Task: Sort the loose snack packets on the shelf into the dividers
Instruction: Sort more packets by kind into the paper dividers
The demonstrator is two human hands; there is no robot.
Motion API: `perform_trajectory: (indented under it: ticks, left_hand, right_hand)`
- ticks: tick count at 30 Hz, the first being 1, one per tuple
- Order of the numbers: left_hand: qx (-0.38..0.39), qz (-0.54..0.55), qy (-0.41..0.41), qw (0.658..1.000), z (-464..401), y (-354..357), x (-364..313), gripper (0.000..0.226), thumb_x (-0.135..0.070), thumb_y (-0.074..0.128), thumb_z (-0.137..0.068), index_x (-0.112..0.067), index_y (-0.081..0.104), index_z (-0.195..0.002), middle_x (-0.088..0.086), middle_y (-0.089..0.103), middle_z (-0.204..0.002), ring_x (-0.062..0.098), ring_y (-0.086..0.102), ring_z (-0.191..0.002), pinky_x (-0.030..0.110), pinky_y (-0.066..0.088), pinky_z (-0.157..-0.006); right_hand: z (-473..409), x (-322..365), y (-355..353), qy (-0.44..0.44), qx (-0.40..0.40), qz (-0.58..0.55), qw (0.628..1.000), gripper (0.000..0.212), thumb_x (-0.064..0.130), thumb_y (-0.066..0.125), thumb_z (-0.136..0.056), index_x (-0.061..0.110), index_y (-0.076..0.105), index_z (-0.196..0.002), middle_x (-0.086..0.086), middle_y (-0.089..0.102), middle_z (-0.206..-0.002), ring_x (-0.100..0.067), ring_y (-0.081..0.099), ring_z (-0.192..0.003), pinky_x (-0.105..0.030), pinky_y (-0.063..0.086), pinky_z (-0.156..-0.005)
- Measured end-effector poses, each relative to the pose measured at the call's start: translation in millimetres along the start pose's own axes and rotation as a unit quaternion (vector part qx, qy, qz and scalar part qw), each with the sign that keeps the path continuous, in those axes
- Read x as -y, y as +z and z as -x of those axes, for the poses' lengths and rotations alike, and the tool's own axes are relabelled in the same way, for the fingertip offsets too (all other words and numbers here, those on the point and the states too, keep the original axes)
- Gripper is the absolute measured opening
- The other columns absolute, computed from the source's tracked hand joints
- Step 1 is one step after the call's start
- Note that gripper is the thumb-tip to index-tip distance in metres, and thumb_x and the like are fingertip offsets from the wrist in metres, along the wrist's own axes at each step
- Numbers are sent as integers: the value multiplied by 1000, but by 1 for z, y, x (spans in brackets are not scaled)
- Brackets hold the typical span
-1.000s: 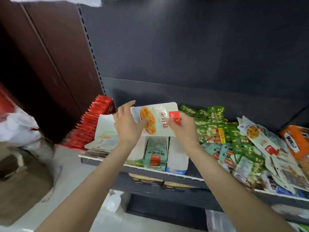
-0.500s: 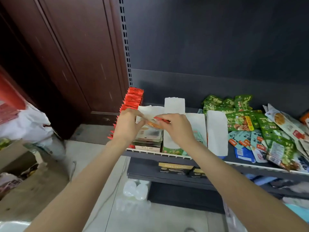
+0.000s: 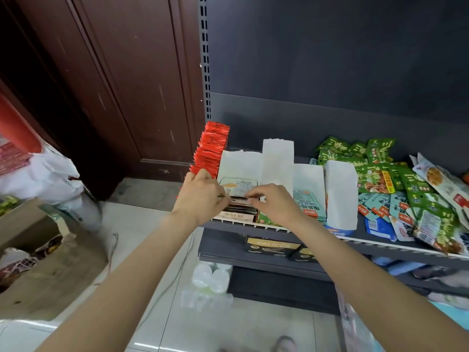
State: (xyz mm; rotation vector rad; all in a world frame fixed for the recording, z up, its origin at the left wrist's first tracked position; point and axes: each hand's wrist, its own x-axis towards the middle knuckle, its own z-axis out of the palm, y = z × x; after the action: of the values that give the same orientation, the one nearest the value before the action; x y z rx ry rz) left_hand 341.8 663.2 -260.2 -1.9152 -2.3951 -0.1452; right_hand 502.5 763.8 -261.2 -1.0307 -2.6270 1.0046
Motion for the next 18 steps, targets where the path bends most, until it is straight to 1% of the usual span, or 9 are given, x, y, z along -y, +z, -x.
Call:
perform_trajectory:
  ticks: [3, 5, 7, 9, 11, 13, 14, 16, 18]
  left_hand:
    - [3, -31, -6, 999, -3, 0, -7, 45, -54, 38, -91, -28, 69, -109, -7, 65, -105, 16, 41, -104, 35, 27, -85]
    - [-12, -20, -5, 1000, -6, -1, -16, 45, -55, 38, -90, -27, 69, -109, -7, 64, -110, 16, 42, -107, 35, 27, -86]
    - [-29, 19, 4, 999, -12, -3, -31, 42, -51, 40, -91, -26, 68, -111, -8, 63, -114, 15, 42, -110, 35, 27, -87]
    - [-39, 77, 25, 996, -20, -7, -51, 36, -44, 42, -93, -25, 67, -110, -7, 64, -112, 15, 46, -109, 34, 29, -87]
    - [-44, 161, 52, 985, -32, -9, -77, 29, -36, 46, -93, -22, 68, -105, -5, 68, -104, 16, 54, -99, 33, 36, -87]
    - [-40, 246, 64, 966, -46, -13, -109, 23, -30, 51, -92, -21, 69, -102, -6, 70, -94, 14, 60, -83, 32, 46, -81]
    - [-38, 274, 66, 959, -54, -15, -127, 22, -29, 52, -91, -21, 69, -101, -6, 70, -92, 12, 61, -78, 30, 49, -77]
    - [-36, 303, 68, 950, -73, -17, -168, 21, -29, 51, -92, -22, 67, -102, -7, 70, -91, 12, 61, -77, 27, 50, -73]
    - [-38, 292, 65, 954, -95, -15, -213, 22, -32, 47, -94, -23, 65, -103, -8, 69, -93, 14, 61, -82, 27, 48, -72]
  right_hand:
    - [2, -1, -5, 2, 15, -20, 1000, 25, 20, 55, -93, 17, 66, -115, -1, 62, -124, -15, 55, -112, -18, 37, -86]
    - [4, -3, -12, -1, -2, -28, 1000, 25, 15, 51, -95, 17, 67, -114, 1, 61, -126, -13, 54, -112, -16, 37, -89]
    - [6, -10, -21, -7, -51, -42, 998, 27, 10, 47, -95, 18, 68, -110, 2, 63, -121, -11, 55, -109, -17, 39, -91]
    - [10, -22, -32, -4, -118, -77, 990, 28, 7, 47, -94, 18, 69, -108, 2, 65, -115, -9, 56, -103, -21, 44, -92]
    - [16, -39, -48, 3, -181, -114, 977, 30, 2, 48, -93, 18, 68, -107, 2, 64, -113, -8, 56, -100, -22, 47, -91]
    - [23, -63, -67, 16, -231, -130, 964, 34, -3, 47, -91, 18, 66, -110, 0, 62, -113, -11, 57, -99, -23, 47, -88]
    - [27, -76, -77, 27, -251, -132, 959, 37, -6, 47, -89, 17, 65, -111, -2, 60, -112, -14, 58, -97, -25, 48, -87]
    - [35, -108, -100, 54, -277, -121, 952, 39, -8, 47, -87, 15, 64, -113, -6, 59, -112, -16, 59, -93, -28, 49, -85]
    - [44, -145, -124, 89, -277, -99, 952, 37, -7, 48, -87, 13, 63, -114, -10, 60, -115, -15, 59, -93, -21, 45, -82]
